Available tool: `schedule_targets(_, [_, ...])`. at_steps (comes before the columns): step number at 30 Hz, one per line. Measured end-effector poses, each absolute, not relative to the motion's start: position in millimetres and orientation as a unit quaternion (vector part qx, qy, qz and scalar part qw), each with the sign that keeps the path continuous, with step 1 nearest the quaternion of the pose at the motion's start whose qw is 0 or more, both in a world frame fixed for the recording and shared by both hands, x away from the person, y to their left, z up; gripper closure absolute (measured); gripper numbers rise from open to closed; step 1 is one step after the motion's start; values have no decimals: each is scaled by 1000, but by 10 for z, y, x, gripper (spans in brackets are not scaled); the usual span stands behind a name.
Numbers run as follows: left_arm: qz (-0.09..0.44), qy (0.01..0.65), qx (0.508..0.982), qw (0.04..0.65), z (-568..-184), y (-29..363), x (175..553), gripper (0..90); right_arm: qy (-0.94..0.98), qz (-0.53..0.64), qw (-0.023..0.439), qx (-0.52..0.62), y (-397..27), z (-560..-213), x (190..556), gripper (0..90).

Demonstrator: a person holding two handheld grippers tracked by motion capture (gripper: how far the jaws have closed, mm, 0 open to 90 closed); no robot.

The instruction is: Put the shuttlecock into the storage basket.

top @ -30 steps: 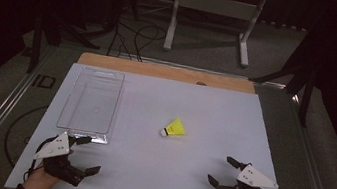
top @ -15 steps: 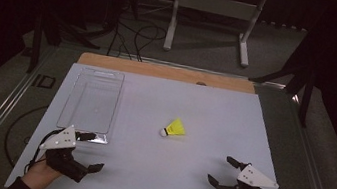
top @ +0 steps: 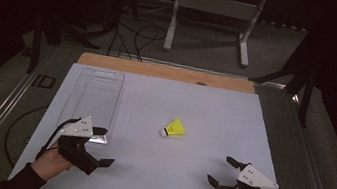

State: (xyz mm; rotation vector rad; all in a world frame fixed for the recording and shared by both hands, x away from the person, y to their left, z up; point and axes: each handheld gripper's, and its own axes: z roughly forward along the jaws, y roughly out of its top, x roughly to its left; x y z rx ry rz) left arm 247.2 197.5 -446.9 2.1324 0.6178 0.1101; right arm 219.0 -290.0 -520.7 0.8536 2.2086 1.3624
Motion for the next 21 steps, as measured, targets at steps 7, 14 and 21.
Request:
schedule_targets(7, [34, 236, 882, 406, -4417, 1817, 2541, 0, 792, 488, 203, 305, -2898, -5210, 2191, 94])
schedule_targets(14, [14, 225, 894, 386, -4367, 1707, 2643, 0, 792, 488, 204, 306, -2902, -5205, 2189, 94])
schedule_targets(21, [5, 204, 909, 364, -4334, 1584, 2704, 0, 793, 486, 203, 306, -2899, -5207, 2190, 93])
